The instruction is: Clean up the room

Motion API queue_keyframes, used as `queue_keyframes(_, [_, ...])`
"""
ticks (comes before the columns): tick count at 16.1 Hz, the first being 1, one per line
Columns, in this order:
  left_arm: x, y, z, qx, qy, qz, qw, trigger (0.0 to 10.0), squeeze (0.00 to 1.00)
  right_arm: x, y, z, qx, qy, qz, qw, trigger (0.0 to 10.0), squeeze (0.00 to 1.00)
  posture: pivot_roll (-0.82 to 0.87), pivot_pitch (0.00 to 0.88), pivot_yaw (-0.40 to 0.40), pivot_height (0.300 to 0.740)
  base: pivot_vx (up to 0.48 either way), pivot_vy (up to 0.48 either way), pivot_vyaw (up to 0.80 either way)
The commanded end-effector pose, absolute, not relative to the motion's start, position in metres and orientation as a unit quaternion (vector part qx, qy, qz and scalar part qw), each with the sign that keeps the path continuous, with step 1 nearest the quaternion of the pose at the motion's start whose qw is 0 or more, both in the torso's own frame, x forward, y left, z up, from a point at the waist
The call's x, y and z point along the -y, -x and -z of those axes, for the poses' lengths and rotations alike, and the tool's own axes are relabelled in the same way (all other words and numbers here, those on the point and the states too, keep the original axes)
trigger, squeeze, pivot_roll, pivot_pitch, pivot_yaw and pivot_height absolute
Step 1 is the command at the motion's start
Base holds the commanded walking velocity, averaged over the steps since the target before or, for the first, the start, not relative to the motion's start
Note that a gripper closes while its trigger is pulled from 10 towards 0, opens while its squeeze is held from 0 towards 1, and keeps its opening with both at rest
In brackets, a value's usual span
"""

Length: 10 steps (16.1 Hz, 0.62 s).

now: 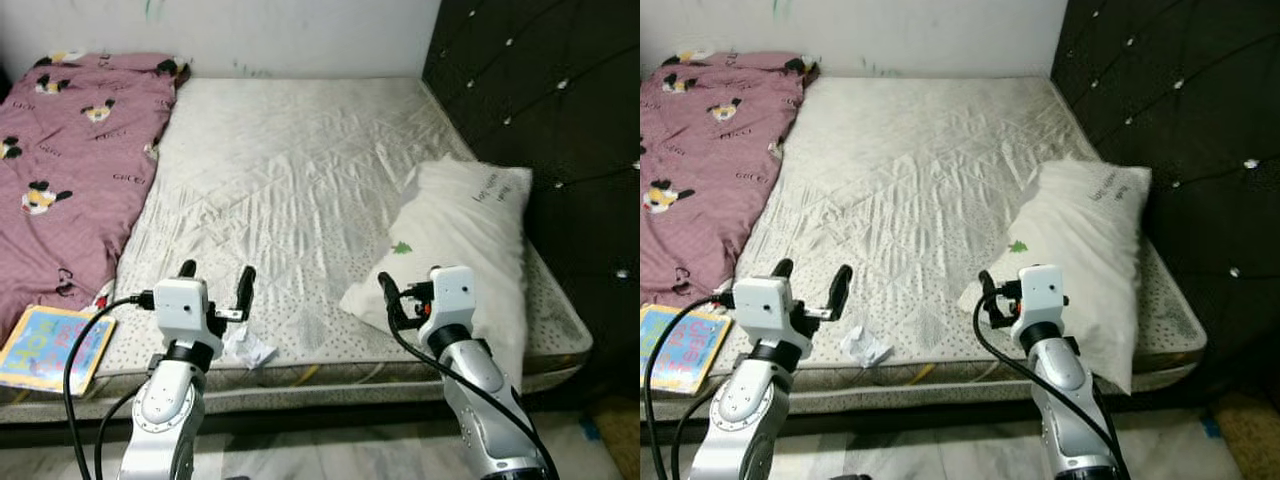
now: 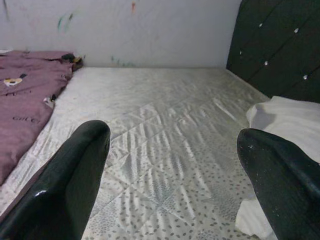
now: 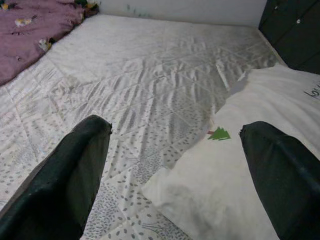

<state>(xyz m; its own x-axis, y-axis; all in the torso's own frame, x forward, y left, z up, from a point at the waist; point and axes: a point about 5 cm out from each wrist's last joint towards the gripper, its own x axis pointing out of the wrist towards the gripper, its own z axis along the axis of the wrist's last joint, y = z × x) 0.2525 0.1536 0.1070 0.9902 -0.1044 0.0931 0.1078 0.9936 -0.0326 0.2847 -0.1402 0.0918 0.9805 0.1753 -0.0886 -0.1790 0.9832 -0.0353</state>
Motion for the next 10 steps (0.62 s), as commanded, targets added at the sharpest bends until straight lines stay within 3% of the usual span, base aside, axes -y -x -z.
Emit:
queue_keyframes(1, [-0.1539,-0.2534,-0.1072,0.046,0.015,0.058,0.997,10.0,0.00,0.1406,-0.2863,-0.0952,-0.034,0.043,-0.080,0.995,10.0,0.00,0.03,0.093,-0.009,0.740,0.311,0.000,0.00])
queue_keyframes(6, [-0.1534,-0.2546,-0.1067,0.047,0.015,0.058,0.997,10.0,0.00,0.1390,-0.2893,-0.0961,-0.041,0.029,-0.080,0.996,10.0,0.00,0.03,0.090,-0.008,0.740,0.315,0.000,0.00])
queue_keyframes(10, [-0.1554,-0.2559,-0.1058,0.043,0.012,0.041,0.998,10.0,0.00,0.1422,-0.2889,-0.0891,-0.051,0.075,-0.071,0.993,10.0,0.00,0.03,0.088,-0.009,0.740,0.000,0.000,0.00])
